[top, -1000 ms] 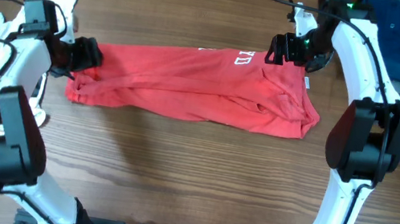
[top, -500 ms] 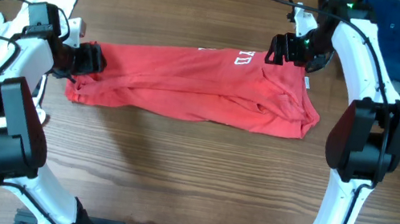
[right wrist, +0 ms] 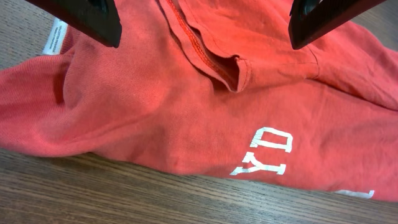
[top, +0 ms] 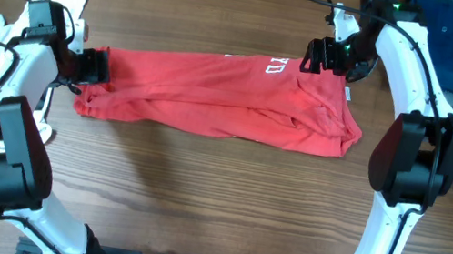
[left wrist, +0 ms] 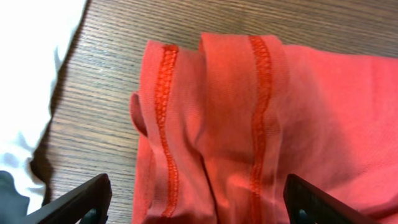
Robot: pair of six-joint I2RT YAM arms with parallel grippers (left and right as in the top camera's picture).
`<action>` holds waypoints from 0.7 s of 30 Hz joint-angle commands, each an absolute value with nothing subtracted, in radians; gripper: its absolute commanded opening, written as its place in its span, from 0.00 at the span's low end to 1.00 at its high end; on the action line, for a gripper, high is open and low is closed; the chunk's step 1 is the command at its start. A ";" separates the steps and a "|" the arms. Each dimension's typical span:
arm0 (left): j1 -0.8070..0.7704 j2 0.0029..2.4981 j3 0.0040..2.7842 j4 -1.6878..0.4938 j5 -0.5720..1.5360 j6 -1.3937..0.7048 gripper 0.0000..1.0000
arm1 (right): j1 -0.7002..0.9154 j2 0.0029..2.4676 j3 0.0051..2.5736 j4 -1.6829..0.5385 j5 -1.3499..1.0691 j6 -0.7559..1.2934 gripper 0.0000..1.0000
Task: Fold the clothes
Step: 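Grasp the left end of the red strip with the left gripper, then lift the left end and fold it right toward the right gripper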
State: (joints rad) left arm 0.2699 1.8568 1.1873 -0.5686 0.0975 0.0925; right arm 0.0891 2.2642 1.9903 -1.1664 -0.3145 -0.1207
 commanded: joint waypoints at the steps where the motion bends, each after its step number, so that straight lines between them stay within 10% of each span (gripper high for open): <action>1: 0.266 1.866 1.181 -0.567 0.073 0.105 0.89 | 0.089 2.236 2.003 -1.168 -0.334 -0.105 0.87; 21: 0.302 2.047 1.178 -0.547 0.240 0.104 0.77 | 0.089 2.236 2.003 -1.175 -0.334 -0.105 0.87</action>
State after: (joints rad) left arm 0.2970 1.9457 1.1965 -0.5468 0.1028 0.0978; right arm 0.0891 2.2642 1.9903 -1.1709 -0.3145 -0.1162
